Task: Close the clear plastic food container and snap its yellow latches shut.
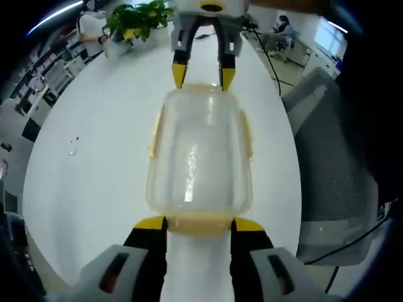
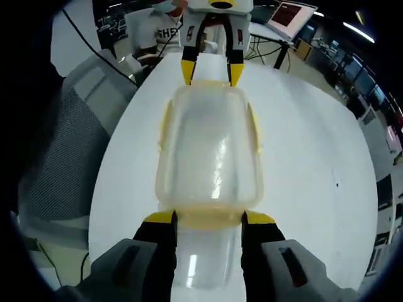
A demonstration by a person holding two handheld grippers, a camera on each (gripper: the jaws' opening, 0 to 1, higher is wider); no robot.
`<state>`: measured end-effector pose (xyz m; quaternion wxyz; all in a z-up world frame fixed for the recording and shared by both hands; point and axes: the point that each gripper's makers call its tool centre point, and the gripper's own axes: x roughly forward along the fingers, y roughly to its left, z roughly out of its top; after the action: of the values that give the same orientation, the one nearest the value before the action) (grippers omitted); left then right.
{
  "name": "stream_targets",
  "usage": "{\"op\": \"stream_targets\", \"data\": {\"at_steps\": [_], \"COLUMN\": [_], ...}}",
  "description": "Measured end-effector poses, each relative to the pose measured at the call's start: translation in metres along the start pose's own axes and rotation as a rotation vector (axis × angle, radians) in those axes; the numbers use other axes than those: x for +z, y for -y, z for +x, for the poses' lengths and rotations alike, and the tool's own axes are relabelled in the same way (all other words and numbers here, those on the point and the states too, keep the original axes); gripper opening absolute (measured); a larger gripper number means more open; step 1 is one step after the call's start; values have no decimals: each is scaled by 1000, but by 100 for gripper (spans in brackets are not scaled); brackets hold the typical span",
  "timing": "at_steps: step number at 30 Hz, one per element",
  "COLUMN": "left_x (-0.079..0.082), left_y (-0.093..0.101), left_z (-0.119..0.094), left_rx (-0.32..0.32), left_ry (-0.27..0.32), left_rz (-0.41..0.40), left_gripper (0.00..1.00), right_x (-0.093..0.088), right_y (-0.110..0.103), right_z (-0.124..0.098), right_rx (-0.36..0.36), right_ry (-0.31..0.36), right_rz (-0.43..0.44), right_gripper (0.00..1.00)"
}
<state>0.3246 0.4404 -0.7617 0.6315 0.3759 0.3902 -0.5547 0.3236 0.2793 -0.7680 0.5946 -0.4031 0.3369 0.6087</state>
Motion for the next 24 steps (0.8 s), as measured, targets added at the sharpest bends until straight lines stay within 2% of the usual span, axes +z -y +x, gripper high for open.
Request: {"op": "stream_targets", "data": {"at_steps": [24], "left_x": [39], "left_y": [7], "left_z": [26], "left_rx": [4], "left_ry": [13], "left_rz": [-5], "left_gripper": [33], "right_x": [-43], "right_y": [-3], "right_z": [-14], "right_rx": [9], "right_ry": [-17], "right_rz": [3], "right_gripper": [37]}}
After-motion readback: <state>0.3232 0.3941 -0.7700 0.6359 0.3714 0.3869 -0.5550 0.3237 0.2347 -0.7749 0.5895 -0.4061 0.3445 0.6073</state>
